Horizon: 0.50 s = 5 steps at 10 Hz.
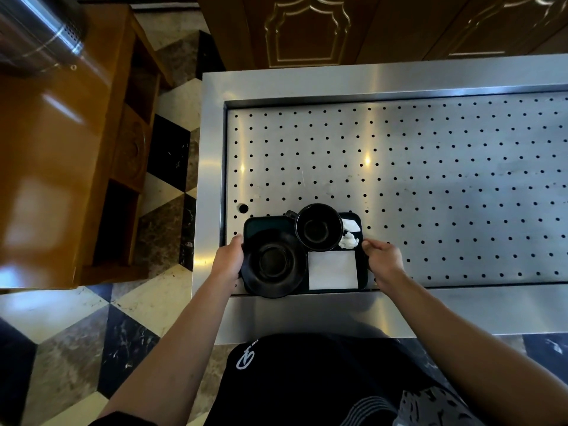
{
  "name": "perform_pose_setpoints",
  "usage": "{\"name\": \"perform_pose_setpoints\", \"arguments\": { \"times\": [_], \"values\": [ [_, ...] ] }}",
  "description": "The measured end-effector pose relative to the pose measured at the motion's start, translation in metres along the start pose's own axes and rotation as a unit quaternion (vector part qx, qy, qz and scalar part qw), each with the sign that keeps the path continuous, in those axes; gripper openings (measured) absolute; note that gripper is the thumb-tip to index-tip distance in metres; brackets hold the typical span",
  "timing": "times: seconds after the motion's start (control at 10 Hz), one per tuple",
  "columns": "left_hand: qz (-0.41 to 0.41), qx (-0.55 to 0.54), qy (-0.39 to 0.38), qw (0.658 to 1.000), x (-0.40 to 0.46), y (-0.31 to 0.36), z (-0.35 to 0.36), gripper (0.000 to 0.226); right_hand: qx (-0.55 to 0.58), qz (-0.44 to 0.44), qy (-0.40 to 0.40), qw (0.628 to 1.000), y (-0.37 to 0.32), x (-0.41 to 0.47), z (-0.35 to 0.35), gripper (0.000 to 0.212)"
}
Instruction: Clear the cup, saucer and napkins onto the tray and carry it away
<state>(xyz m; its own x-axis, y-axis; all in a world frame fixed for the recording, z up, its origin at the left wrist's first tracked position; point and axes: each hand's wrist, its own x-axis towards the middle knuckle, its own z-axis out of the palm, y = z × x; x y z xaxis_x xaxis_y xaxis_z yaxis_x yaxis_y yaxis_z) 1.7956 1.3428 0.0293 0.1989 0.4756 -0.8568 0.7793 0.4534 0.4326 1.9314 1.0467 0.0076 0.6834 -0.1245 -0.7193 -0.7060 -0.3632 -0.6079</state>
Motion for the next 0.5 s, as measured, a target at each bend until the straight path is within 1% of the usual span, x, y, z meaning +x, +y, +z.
{"name": "perform_pose_setpoints", "arguments": {
  "times": [0.2, 0.3, 0.4, 0.5],
  "values": [
    [0.048, 0.099, 0.043, 0.993, -0.016, -0.002, 0.006, 0.037, -0.094, -0.043, 0.005, 0.995, -0.007, -0.010, -0.007, 0.026],
    [0.116, 0.180, 0.063, 0.975, -0.030, -0.015, 0.000, 0.039, -0.147, -0.059, 0.013, 0.987, -0.004, -0.017, -0.019, 0.024],
    [0.173, 0.200, 0.078, 0.961, -0.043, -0.031, -0.008, 0.031, -0.184, -0.068, 0.021, 0.980, 0.004, -0.029, -0.027, 0.025],
    [0.247, 0.181, 0.130, 0.943, -0.067, -0.058, -0.020, 0.013, -0.230, -0.133, 0.074, 0.961, 0.025, -0.052, -0.029, 0.028]
  ]
}}
